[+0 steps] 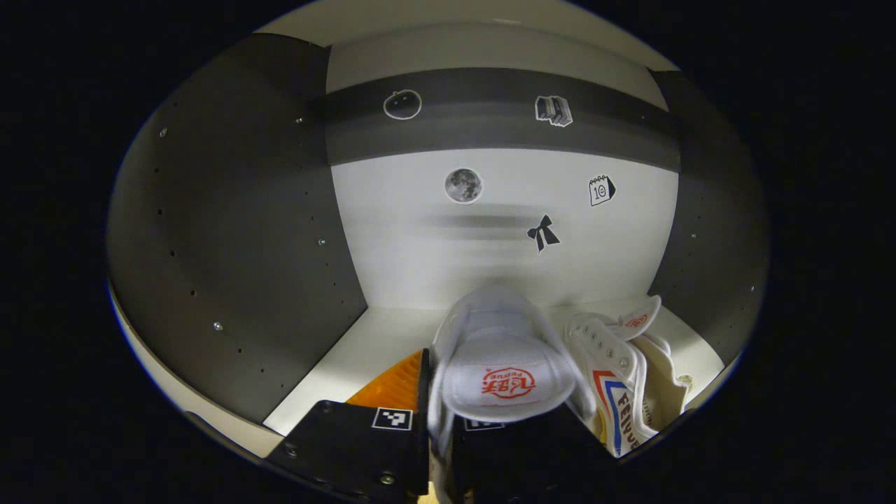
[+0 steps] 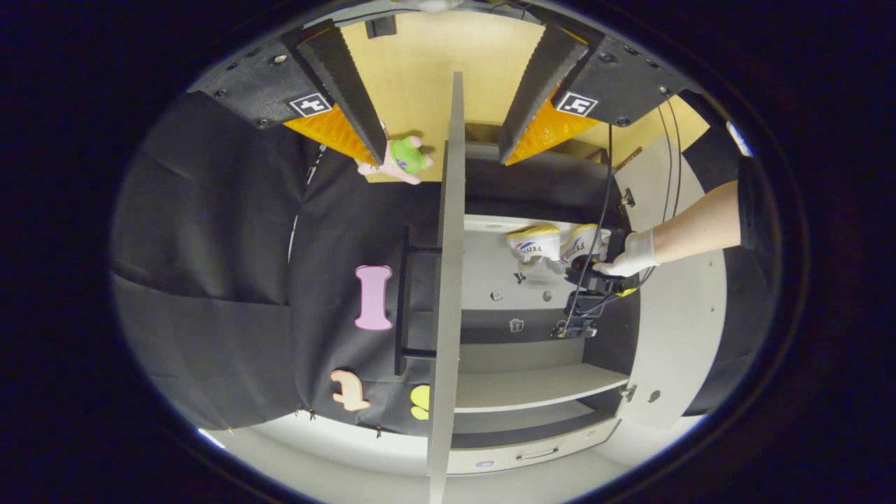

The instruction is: Grab one shoe with the right hand and put it into the shoe cabinet, grab the other shoe with the left hand and put it into the shoe cabinet; then close the right door with the right hand and the left door with the left hand.

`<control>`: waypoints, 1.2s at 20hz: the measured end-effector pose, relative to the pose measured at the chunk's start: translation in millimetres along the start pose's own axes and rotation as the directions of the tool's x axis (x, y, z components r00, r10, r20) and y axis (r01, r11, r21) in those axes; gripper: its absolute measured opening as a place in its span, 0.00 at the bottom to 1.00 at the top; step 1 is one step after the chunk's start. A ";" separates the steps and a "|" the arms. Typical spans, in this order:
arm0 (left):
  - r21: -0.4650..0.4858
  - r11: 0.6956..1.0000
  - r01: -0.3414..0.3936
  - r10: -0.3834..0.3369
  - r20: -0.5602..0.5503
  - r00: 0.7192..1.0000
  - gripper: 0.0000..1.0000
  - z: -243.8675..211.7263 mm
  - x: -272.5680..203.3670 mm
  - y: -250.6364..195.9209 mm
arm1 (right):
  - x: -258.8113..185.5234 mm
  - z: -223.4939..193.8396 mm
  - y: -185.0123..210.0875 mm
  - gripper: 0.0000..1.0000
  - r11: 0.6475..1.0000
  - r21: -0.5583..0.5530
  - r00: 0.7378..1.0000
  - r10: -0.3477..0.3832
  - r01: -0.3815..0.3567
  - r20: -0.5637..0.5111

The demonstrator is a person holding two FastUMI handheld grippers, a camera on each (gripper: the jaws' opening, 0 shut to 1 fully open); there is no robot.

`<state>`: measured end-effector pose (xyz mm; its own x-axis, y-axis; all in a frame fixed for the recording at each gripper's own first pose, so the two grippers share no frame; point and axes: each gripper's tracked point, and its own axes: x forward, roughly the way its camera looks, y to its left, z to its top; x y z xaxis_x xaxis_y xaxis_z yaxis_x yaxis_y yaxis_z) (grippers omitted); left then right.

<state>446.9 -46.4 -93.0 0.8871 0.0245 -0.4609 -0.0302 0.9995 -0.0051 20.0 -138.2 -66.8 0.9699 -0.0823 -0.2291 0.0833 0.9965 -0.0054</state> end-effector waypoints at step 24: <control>-0.117 0.993 0.016 0.020 0.298 0.954 0.97 49.0 -86.0 20.3 | -0.5 16.3 8.3 1.00 0.999 -0.004 0.998 0.055 -0.055 0.037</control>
<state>392.5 -27.3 -10.0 0.9832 0.0491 -0.1758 -0.0703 0.9907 -0.1164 24.0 -130.1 -50.9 0.9809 -0.0281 -0.1924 0.0293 0.9996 0.0030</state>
